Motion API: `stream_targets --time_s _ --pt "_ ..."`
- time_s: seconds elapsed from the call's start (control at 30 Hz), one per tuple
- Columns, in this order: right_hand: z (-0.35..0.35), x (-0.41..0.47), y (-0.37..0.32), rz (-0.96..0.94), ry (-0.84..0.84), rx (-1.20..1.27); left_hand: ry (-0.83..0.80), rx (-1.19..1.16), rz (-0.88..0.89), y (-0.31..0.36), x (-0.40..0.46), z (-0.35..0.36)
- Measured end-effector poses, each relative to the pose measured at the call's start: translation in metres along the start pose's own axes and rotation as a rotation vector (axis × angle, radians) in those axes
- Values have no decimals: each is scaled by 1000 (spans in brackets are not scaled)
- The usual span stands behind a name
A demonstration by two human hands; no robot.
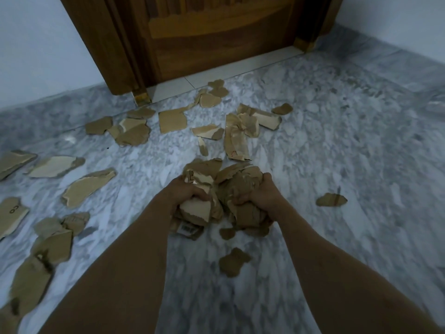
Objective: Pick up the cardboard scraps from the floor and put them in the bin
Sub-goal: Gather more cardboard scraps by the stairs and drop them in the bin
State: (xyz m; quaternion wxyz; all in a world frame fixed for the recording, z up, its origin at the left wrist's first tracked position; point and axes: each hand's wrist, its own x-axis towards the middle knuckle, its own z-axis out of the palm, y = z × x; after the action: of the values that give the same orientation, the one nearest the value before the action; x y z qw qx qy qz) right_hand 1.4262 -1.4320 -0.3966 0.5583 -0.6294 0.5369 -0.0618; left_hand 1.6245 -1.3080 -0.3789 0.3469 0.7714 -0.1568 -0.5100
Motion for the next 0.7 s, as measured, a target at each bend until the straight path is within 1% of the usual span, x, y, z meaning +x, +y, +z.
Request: stream_targets --time_s 0.07,0.13,0.27,0.4,0.57,0.7 --pt "0 -6 4 0 -32 152 -6 -83 16 -5 -6 4" --pt "0 -11 7 10 -70 232 -20 -139 10 -11 -12 6" --pt "-1 -20 5 -19 -121 284 -35 -185 23 -18 -17 7" --pt "-5 -41 -1 -38 -131 309 -41 -169 75 -13 -29 17" --pt "-22 -106 -17 25 -114 408 -48 -186 39 -2 -87 24" --pt "-58 -173 -51 72 -103 442 -110 -70 47 49 -164 23"
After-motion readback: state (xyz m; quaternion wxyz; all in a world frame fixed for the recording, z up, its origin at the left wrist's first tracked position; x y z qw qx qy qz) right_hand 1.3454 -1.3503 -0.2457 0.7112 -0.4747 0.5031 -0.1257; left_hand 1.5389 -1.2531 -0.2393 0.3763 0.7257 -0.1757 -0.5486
